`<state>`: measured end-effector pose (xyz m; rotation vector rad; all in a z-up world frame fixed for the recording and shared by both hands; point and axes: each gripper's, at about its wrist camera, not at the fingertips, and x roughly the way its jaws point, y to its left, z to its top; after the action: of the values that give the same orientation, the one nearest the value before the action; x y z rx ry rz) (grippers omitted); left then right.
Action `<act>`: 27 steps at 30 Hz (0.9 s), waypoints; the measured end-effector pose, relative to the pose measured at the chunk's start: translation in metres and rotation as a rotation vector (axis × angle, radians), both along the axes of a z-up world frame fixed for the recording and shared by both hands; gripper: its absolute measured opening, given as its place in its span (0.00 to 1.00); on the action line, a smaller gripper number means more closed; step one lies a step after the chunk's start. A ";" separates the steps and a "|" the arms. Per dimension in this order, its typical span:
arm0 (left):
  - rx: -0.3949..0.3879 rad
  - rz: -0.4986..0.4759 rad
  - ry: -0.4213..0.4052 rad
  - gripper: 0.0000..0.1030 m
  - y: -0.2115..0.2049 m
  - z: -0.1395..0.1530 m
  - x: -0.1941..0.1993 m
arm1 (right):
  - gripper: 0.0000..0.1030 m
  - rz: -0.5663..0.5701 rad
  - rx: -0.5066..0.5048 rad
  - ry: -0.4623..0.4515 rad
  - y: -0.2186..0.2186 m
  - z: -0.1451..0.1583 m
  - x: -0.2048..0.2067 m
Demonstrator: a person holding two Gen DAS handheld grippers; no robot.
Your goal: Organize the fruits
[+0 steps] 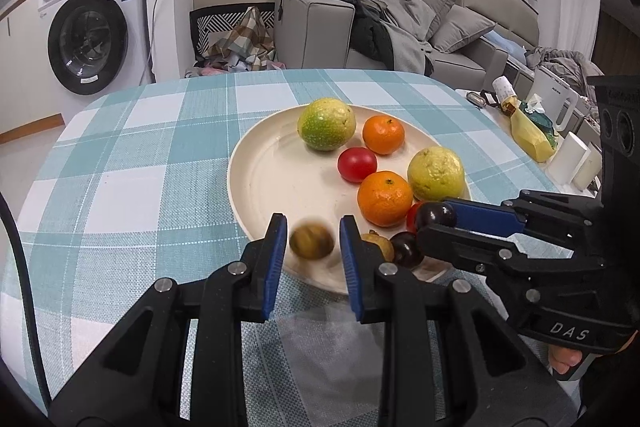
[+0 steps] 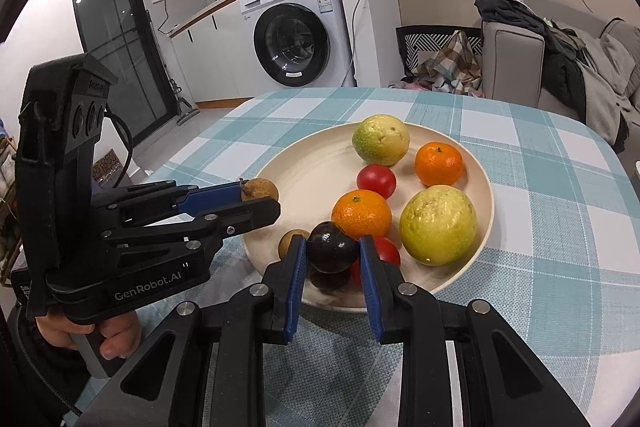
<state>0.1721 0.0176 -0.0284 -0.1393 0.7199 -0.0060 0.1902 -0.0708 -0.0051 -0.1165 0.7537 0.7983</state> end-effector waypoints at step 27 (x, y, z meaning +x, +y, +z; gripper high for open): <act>0.000 0.105 -0.117 0.99 0.015 0.015 -0.047 | 1.00 -0.117 0.077 -0.132 -0.039 0.017 -0.012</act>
<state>0.1249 0.0330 -0.0133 -0.1753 0.5954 0.0860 0.1780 -0.1101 0.0123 -0.0549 0.5990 0.7007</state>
